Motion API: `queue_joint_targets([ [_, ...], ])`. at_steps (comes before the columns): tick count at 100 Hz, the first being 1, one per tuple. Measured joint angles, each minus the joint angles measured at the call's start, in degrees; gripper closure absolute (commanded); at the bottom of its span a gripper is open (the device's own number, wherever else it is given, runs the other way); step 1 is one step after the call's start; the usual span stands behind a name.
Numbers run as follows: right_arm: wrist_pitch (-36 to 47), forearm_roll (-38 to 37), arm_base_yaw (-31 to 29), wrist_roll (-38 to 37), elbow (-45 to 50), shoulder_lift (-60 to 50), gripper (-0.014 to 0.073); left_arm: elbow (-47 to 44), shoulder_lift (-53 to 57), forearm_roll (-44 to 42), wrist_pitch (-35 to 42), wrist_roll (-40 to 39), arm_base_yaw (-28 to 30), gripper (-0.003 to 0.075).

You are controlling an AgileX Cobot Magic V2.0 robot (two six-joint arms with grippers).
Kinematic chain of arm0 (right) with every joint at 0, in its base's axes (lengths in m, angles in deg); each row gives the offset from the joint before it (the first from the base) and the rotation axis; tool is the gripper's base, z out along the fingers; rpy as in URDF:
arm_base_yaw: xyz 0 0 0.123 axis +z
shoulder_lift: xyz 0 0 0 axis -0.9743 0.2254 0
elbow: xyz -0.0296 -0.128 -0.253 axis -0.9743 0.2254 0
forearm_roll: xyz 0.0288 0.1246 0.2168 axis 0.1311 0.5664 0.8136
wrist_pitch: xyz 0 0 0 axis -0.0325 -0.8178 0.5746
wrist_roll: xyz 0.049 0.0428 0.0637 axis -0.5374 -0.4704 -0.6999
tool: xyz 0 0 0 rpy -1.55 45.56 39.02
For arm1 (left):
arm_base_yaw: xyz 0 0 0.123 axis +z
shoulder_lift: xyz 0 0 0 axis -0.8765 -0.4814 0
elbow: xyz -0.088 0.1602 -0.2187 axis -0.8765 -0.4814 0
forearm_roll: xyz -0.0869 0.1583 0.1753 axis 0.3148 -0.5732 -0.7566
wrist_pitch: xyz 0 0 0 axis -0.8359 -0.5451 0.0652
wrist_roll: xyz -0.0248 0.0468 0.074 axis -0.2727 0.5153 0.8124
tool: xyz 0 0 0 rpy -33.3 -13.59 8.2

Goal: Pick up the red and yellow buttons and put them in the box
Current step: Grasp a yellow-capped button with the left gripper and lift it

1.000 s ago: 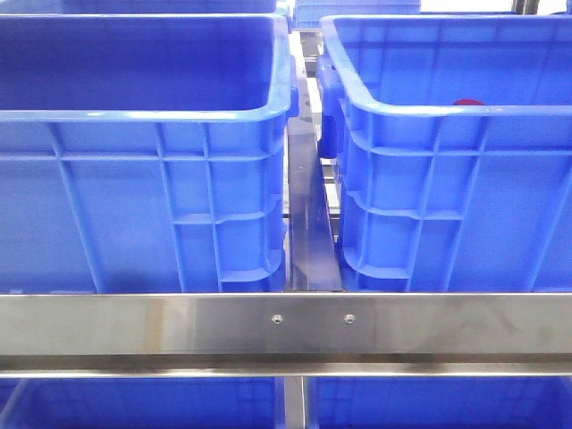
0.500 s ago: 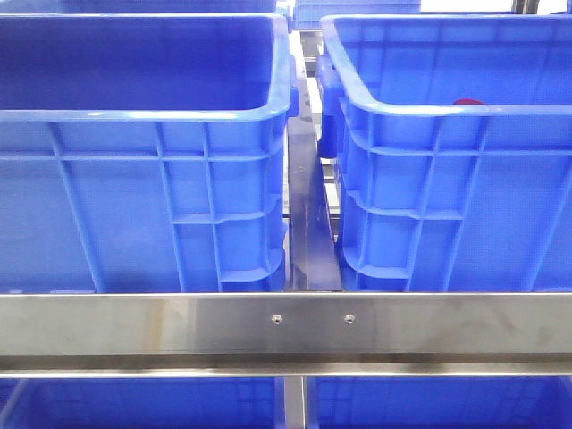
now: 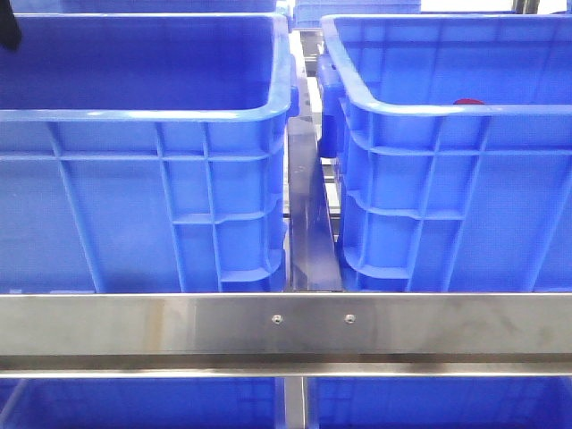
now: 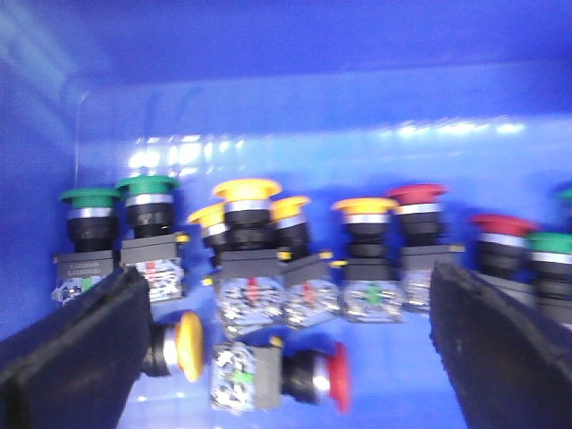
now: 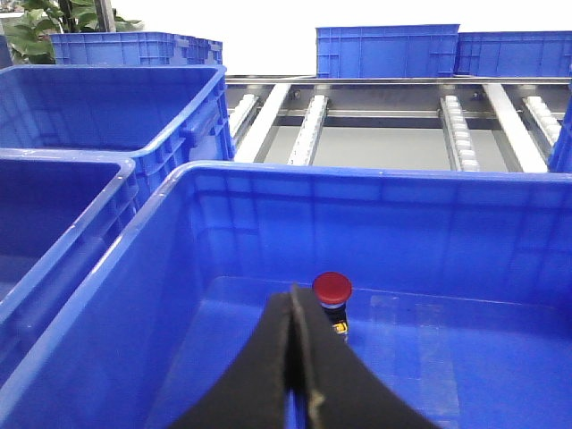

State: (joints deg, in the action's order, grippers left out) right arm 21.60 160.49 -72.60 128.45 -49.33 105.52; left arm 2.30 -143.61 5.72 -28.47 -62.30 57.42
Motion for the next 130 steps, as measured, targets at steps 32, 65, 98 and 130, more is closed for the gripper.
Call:
queue_joint_targets([
  [32,0.0,0.0,0.0,0.0,0.0,0.0,0.0662,0.14,-8.3,0.0,1.78,0.0,1.59,0.0123],
  [65,0.0,0.0,0.0,0.19,0.0,0.0,0.0662,0.26,-14.2,0.0,5.86,0.0,1.59,0.0123],
  [98,0.0,0.0,0.0,0.03,0.0,0.0,0.0662,0.26,-15.83,0.0,6.64,0.0,1.59,0.0269],
  [130,0.0,0.0,0.0,0.03,0.0,0.0,0.0662,0.26,-15.83,-0.3,6.87,0.0,1.59,0.0632],
])
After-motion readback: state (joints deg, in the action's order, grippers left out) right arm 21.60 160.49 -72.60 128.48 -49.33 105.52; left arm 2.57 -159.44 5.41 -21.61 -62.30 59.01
